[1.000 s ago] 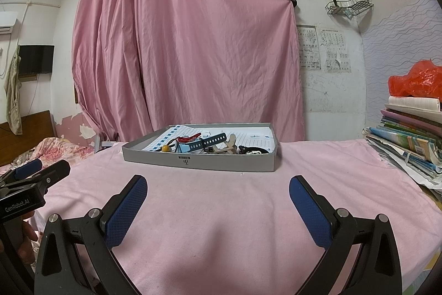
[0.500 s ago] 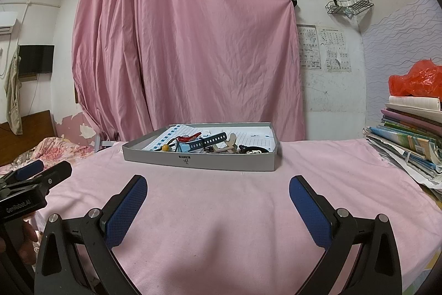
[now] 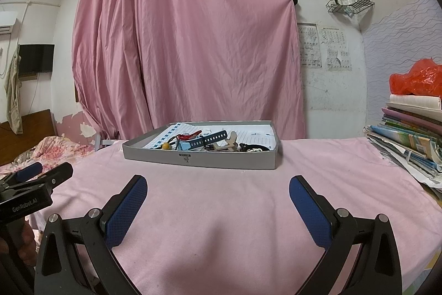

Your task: Organize jewelry

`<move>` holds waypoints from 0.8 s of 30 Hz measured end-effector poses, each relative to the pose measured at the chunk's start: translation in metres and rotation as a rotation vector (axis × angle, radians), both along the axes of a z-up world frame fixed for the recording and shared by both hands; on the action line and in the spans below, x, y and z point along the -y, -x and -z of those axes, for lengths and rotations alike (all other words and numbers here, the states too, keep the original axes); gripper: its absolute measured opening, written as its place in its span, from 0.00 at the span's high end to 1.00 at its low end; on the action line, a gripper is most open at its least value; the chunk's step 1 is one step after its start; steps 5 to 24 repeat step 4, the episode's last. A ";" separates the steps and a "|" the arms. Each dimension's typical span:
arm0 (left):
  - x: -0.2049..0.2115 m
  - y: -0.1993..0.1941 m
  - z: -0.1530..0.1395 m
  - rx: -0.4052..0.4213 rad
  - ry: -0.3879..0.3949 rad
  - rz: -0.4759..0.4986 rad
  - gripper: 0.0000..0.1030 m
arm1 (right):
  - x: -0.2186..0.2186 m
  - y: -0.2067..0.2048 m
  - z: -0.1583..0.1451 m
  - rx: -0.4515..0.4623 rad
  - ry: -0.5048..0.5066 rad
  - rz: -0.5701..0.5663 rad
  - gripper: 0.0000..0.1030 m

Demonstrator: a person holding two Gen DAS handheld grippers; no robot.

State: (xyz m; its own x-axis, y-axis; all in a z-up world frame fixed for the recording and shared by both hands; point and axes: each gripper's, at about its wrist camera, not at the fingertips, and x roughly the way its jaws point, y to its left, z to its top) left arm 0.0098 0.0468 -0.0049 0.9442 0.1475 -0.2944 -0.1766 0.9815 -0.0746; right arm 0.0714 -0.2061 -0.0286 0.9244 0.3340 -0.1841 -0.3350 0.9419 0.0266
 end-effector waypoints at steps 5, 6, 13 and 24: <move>-0.001 -0.001 -0.001 -0.002 -0.003 0.002 0.02 | -0.001 0.001 0.003 -0.013 -0.002 0.000 0.00; -0.001 -0.001 -0.001 -0.002 -0.003 0.002 0.02 | -0.001 0.001 0.003 -0.013 -0.002 0.000 0.00; -0.001 -0.001 -0.001 -0.002 -0.003 0.002 0.02 | -0.001 0.001 0.003 -0.013 -0.002 0.000 0.00; -0.001 -0.001 -0.001 -0.002 -0.003 0.002 0.02 | -0.001 0.001 0.003 -0.013 -0.002 0.000 0.00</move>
